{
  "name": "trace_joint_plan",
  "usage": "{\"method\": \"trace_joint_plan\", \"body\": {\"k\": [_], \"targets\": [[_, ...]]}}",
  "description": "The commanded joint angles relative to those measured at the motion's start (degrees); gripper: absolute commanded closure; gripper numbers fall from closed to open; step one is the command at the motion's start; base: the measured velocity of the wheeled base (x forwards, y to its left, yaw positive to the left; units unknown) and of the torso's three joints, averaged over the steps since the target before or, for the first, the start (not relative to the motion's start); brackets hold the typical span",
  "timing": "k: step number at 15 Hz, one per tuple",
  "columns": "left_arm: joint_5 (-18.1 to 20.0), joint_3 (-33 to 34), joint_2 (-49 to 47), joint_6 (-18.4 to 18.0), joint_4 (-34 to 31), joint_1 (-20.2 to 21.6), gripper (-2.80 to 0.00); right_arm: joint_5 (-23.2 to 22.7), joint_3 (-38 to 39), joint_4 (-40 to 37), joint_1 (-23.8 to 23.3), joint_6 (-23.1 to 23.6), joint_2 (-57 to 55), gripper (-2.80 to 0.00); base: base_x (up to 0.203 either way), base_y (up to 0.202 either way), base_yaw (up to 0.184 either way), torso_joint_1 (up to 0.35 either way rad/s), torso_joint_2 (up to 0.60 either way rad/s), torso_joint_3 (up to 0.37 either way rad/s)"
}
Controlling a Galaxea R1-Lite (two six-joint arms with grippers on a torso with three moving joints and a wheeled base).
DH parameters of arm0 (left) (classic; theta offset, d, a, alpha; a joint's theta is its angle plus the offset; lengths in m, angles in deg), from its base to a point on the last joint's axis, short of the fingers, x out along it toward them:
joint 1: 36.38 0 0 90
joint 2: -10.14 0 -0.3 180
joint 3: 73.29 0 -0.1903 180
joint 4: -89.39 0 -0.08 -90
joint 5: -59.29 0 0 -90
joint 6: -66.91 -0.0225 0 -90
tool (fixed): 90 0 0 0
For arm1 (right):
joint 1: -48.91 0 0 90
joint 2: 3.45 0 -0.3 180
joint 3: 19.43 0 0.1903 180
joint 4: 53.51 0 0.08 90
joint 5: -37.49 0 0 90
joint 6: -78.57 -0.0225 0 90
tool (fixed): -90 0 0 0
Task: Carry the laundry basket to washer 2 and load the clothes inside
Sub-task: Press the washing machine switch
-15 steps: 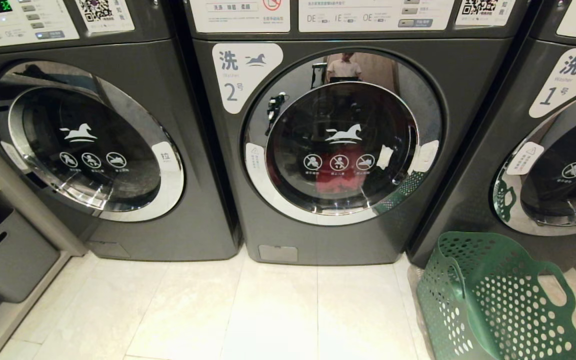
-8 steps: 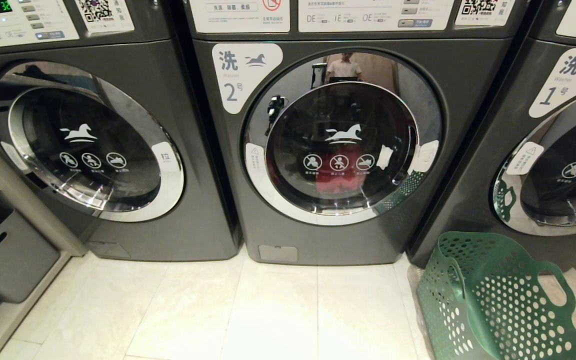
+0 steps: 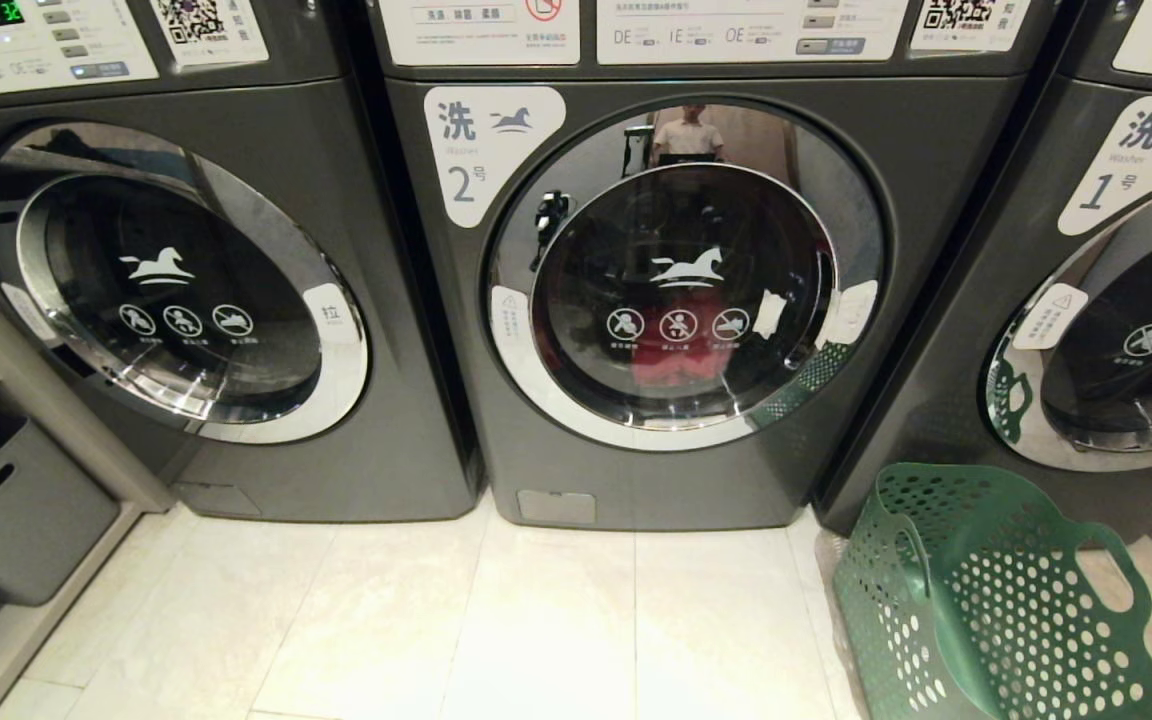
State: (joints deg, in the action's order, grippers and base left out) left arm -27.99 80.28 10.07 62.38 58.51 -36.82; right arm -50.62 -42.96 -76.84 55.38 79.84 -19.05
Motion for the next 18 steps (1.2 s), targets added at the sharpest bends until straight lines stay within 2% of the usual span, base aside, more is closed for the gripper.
{"method": "trace_joint_plan", "body": {"k": [1,5,8,18], "targets": [[0.01,-0.02,0.16,-0.04,-0.04,0.00,0.00,-0.04,0.25,-0.57,0.03,0.14,-0.14,0.00,0.000,0.000,0.000,0.000,0.00,0.000],[0.01,-0.02,0.16,-0.04,-0.04,0.00,0.00,0.04,0.16,-0.21,0.03,-0.48,-0.23,0.00,0.000,0.000,0.000,0.000,0.00,0.000],[0.09,-0.02,0.16,-0.04,-0.04,0.00,0.00,0.13,0.16,-0.13,0.03,-2.66,-0.15,0.00,0.000,0.000,0.000,0.000,0.00,0.000],[0.09,-0.02,0.16,-0.21,-0.04,0.00,0.00,0.13,0.16,-0.04,0.03,-2.50,-0.14,0.00,0.000,0.000,0.000,0.000,0.00,0.000]]}}
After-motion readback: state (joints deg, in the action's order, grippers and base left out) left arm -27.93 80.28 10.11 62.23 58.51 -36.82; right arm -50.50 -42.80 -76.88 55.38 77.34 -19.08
